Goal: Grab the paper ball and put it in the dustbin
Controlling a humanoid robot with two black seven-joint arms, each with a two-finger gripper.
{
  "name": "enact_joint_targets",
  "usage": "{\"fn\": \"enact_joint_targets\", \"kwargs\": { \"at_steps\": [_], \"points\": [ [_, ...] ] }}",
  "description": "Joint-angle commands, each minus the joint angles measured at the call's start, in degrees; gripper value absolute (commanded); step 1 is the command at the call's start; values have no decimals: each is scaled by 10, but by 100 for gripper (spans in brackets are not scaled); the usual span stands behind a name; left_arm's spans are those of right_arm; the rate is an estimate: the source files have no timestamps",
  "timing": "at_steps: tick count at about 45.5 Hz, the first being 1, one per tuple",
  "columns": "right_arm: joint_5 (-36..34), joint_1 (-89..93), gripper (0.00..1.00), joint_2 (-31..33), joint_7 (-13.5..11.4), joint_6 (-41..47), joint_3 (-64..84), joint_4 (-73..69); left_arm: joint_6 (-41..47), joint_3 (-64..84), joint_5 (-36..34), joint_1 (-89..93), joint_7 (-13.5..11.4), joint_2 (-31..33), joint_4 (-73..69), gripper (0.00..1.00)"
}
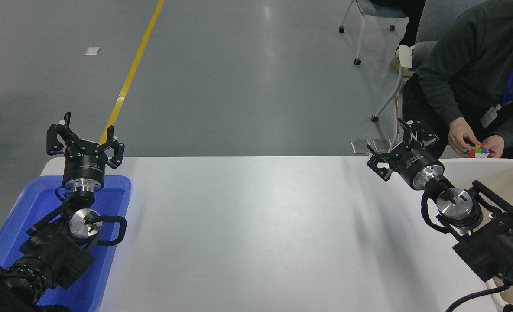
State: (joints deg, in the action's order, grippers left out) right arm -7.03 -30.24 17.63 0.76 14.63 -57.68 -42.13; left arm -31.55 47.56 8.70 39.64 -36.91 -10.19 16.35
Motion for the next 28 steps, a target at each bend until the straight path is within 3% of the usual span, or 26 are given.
{"fn": "enact_joint_targets", "kwargs": {
  "at_steps": [1,28],
  "points": [
    [0,43,100,-6,1,44,-17,-2,0,0,0,0,0,0,0,99],
    [0,64,100,-2,1,88,-38,-5,0,0,0,0,0,0,0,99]
  ]
}}
